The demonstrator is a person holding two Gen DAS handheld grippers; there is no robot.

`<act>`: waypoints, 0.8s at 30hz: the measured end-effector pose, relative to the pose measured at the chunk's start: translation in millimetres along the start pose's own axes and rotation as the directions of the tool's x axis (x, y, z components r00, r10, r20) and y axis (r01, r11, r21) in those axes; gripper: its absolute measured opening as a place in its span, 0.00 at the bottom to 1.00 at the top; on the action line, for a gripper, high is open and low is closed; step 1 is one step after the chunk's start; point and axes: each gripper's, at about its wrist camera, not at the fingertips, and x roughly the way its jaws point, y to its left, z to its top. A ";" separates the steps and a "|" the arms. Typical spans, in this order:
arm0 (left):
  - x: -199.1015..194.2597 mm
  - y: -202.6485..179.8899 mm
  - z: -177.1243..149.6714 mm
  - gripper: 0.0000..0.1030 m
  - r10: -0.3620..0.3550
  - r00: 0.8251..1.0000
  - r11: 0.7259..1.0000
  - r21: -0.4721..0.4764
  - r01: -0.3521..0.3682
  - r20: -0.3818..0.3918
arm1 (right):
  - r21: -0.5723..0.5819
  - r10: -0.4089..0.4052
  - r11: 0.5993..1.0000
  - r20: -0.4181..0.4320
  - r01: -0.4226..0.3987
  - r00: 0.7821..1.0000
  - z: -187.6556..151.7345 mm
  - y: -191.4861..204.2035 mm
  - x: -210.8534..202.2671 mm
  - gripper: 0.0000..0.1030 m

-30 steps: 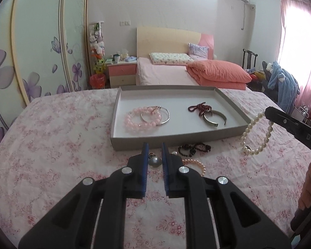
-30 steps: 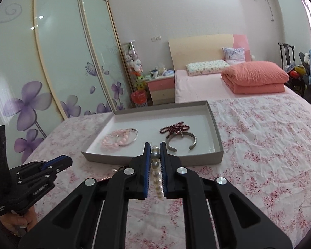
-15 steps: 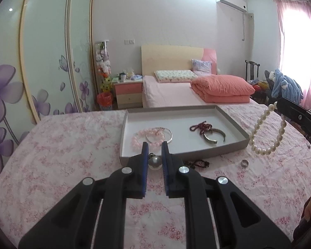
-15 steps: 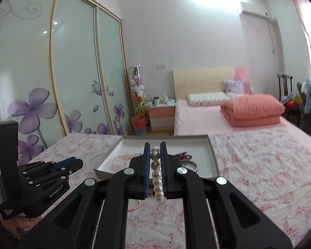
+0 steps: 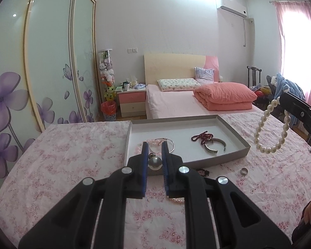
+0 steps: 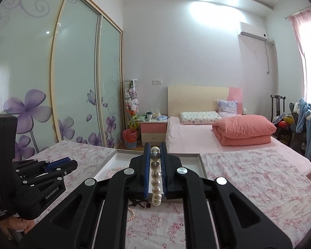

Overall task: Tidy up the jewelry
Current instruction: 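Carry the pearl earring and pearl necklace over the gray tray with both tools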

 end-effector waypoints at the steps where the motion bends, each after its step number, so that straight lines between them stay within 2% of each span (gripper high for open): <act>1: -0.3 -0.4 0.7 0.13 0.000 1.000 1.000 0.001 0.000 0.002 | 0.000 -0.002 1.000 0.002 0.002 1.000 0.2 0.4 0.2 0.10; 16: 22.8 -4.9 20.0 0.13 0.000 1.000 1.000 0.014 0.000 0.027 | -0.009 -0.027 1.000 0.048 0.028 0.998 14.2 -1.1 23.0 0.10; 24: 64.0 -4.0 29.0 0.13 -0.014 1.000 1.000 0.004 0.014 0.002 | 0.034 -0.008 0.999 -0.006 0.008 1.000 14.8 -10.2 66.5 0.10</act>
